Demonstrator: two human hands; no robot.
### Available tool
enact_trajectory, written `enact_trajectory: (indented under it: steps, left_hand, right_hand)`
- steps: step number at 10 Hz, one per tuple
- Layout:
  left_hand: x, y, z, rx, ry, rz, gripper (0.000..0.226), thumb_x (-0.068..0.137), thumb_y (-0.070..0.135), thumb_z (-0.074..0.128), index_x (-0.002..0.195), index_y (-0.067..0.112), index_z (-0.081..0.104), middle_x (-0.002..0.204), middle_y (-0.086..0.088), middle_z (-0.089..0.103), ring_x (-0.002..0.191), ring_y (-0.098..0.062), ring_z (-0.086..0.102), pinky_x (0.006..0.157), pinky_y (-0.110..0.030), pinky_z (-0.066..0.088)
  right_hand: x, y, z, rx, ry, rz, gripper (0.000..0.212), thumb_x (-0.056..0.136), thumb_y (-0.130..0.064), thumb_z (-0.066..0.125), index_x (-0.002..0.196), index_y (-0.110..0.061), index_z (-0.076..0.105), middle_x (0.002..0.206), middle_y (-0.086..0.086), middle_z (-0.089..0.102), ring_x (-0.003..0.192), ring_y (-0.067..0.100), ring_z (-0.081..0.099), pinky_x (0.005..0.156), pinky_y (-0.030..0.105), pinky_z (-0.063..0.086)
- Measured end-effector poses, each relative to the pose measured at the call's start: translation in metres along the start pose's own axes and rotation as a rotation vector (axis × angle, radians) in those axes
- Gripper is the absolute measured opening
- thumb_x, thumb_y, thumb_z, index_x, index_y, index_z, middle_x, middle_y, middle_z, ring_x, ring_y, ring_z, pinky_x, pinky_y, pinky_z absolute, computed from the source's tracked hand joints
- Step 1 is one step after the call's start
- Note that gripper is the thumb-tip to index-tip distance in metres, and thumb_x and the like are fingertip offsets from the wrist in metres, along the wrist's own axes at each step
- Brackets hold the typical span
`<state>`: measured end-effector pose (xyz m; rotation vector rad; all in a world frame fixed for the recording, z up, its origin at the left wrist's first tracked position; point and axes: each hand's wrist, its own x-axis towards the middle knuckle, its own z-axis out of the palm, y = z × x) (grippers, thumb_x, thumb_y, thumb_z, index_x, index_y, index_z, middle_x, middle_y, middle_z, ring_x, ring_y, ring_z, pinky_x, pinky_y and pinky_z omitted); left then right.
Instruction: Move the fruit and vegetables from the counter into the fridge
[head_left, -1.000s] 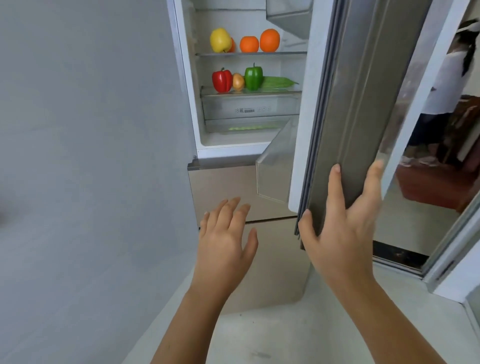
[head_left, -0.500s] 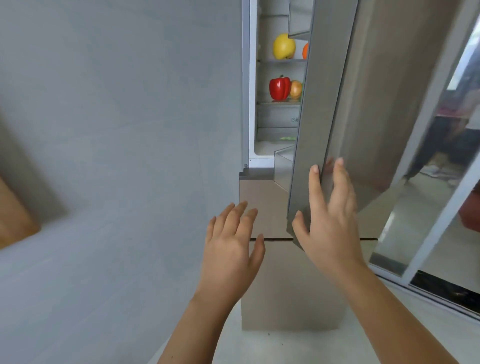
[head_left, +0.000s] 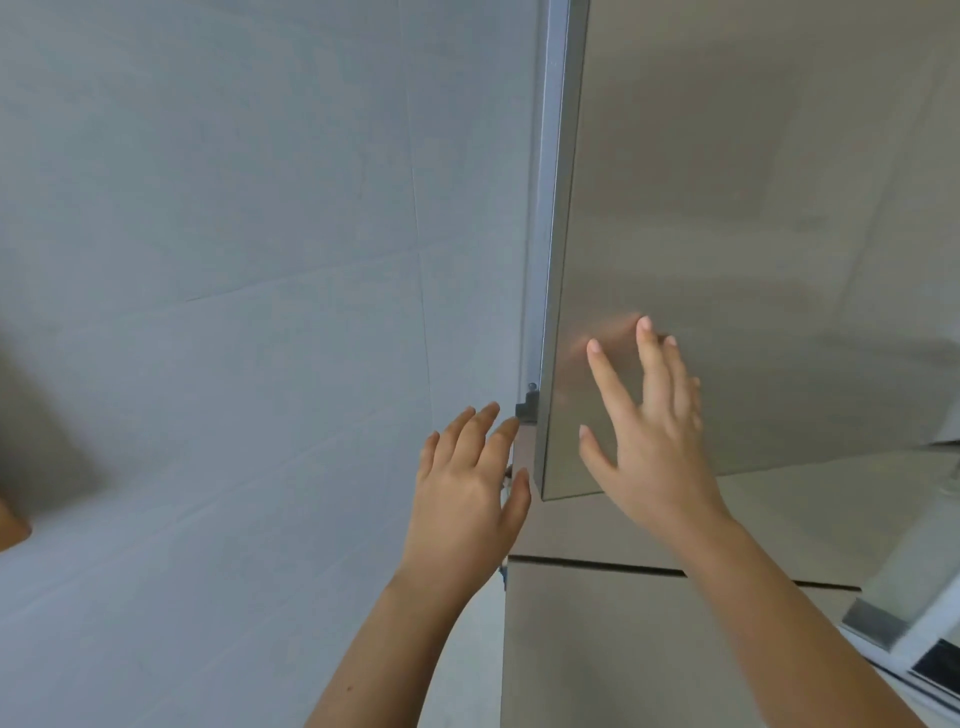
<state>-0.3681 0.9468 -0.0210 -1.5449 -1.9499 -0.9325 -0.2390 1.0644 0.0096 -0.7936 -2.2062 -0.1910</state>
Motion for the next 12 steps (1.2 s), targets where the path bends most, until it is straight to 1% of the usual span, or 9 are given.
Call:
enact_trajectory:
  steps: [2,4,5,6,7,9,10,11,12]
  left_hand:
    - [0.036,-0.024,0.037,0.031,-0.017,-0.021,0.043,0.082,0.029,0.042,0.115,0.008,0.059,0.122,-0.013,0.06,0.113,-0.033,0.055,0.089,-0.052,0.046]
    - [0.062,-0.04,0.067,0.06,-0.065,-0.053,0.045,0.083,0.031,0.041,0.116,0.008,0.06,0.123,-0.012,0.06,0.114,-0.032,0.055,0.091,-0.053,0.045]
    - [0.072,-0.046,0.078,0.064,-0.085,-0.06,0.045,0.083,0.032,0.04,0.116,0.008,0.06,0.123,-0.012,0.06,0.114,-0.032,0.055,0.091,-0.053,0.045]
    - [0.078,-0.05,0.087,0.077,-0.107,-0.068,0.046,0.084,0.033,0.04,0.117,0.008,0.06,0.124,-0.012,0.059,0.115,-0.032,0.055,0.09,-0.054,0.046]
    - [0.081,-0.054,0.09,0.081,-0.105,-0.066,0.045,0.084,0.033,0.04,0.116,0.008,0.06,0.124,-0.012,0.059,0.115,-0.032,0.055,0.091,-0.054,0.045]
    - [0.075,-0.063,0.079,0.129,-0.047,-0.088,0.044,0.084,0.032,0.04,0.115,0.008,0.06,0.122,-0.013,0.06,0.113,-0.033,0.056,0.091,-0.053,0.043]
    - [0.07,-0.072,0.064,0.155,-0.023,-0.119,0.043,0.084,0.03,0.041,0.114,0.007,0.06,0.121,-0.013,0.06,0.113,-0.034,0.056,0.09,-0.053,0.044]
    - [0.06,-0.084,0.044,0.203,0.008,-0.144,0.043,0.084,0.03,0.041,0.115,0.007,0.059,0.121,-0.013,0.06,0.113,-0.034,0.055,0.091,-0.053,0.043]
    - [0.045,-0.092,0.014,0.283,0.045,-0.194,0.043,0.084,0.031,0.041,0.115,0.008,0.059,0.121,-0.012,0.06,0.114,-0.033,0.055,0.092,-0.052,0.041]
  right_hand:
    - [0.044,0.026,0.045,-0.018,-0.027,-0.009,0.072,0.076,-0.024,0.067,0.14,-0.019,0.036,0.151,0.018,0.018,0.135,0.04,0.016,0.098,0.064,0.028]
    - [0.079,0.041,0.081,-0.01,-0.03,-0.002,0.067,0.076,-0.024,0.066,0.137,-0.014,0.041,0.15,0.019,0.022,0.136,0.037,0.014,0.096,0.063,0.035]
    - [0.082,0.046,0.092,-0.041,-0.006,-0.008,0.068,0.076,-0.025,0.064,0.138,-0.014,0.039,0.15,0.02,0.022,0.137,0.038,0.014,0.096,0.06,0.037]
    - [0.081,0.046,0.097,-0.057,0.03,-0.011,0.065,0.079,-0.027,0.06,0.139,-0.014,0.039,0.15,0.021,0.022,0.137,0.038,0.015,0.095,0.059,0.037]
    - [0.083,0.042,0.097,-0.037,0.048,0.01,0.06,0.081,-0.032,0.049,0.136,-0.012,0.041,0.149,0.021,0.024,0.136,0.038,0.016,0.091,0.059,0.043]
    - [0.084,0.027,0.09,0.029,0.08,0.037,0.054,0.081,-0.033,0.044,0.13,-0.011,0.049,0.146,0.023,0.027,0.135,0.037,0.018,0.088,0.061,0.043]
    - [0.085,0.006,0.087,0.097,0.114,-0.019,0.054,0.081,-0.032,0.042,0.129,-0.01,0.05,0.144,0.022,0.032,0.133,0.035,0.021,0.088,0.061,0.043]
    - [0.087,-0.018,0.089,0.153,0.123,-0.095,0.053,0.081,-0.032,0.039,0.126,-0.007,0.053,0.138,0.022,0.042,0.127,0.037,0.031,0.093,0.06,0.04]
    - [0.083,-0.049,0.091,0.179,0.073,-0.17,0.051,0.08,-0.033,0.038,0.12,-0.006,0.057,0.127,0.02,0.054,0.114,0.039,0.051,0.089,0.059,0.041]
